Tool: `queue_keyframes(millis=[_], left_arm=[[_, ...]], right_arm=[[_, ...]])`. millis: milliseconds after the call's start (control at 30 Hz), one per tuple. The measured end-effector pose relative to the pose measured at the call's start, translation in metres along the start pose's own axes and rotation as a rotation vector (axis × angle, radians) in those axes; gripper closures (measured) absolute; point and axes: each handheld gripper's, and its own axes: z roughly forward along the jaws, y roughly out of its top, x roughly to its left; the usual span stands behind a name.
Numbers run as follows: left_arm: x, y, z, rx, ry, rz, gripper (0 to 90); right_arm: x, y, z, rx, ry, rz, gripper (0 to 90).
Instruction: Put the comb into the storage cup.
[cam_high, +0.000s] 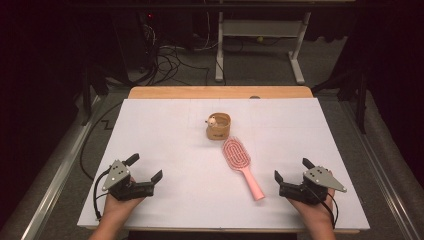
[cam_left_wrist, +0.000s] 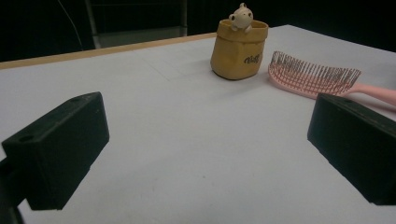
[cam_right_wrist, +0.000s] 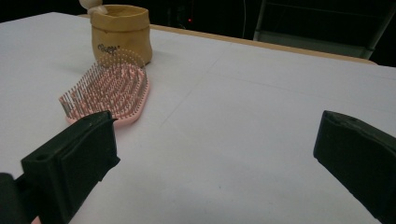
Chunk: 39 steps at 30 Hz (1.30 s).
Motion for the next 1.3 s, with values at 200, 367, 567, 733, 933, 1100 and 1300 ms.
queue_keyframes(millis=[200,367,567,733,933,1100,1300], left_arm=[[0.000,0.000,0.000,0.007,-0.001,0.001,0.0],[-0.002,-0.001,0.002,0.007,-0.013,0.021,0.0],[-0.001,-0.002,0.004,0.004,-0.016,0.016,0.0],[0.000,-0.002,0.006,0.015,-0.021,0.015,0.0],[-0.002,-0.003,0.006,0.011,-0.032,0.034,0.0],[-0.007,-0.001,0.005,-0.004,-0.041,0.056,0.0],[-0.010,-0.001,0.006,0.006,-0.047,0.068,0.0]], right_arm=[[0.009,0.004,-0.001,-0.001,0.019,-0.013,0.0],[0.022,0.008,0.000,0.012,0.049,-0.031,1.2],[0.038,0.010,0.007,0.053,0.074,-0.027,7.1],[0.051,0.010,0.012,0.090,0.113,-0.026,16.6],[0.065,0.009,0.021,0.167,0.159,-0.041,29.4],[0.072,0.007,0.024,0.220,0.190,-0.051,40.0],[0.076,0.006,0.027,0.282,0.203,-0.058,50.1]])
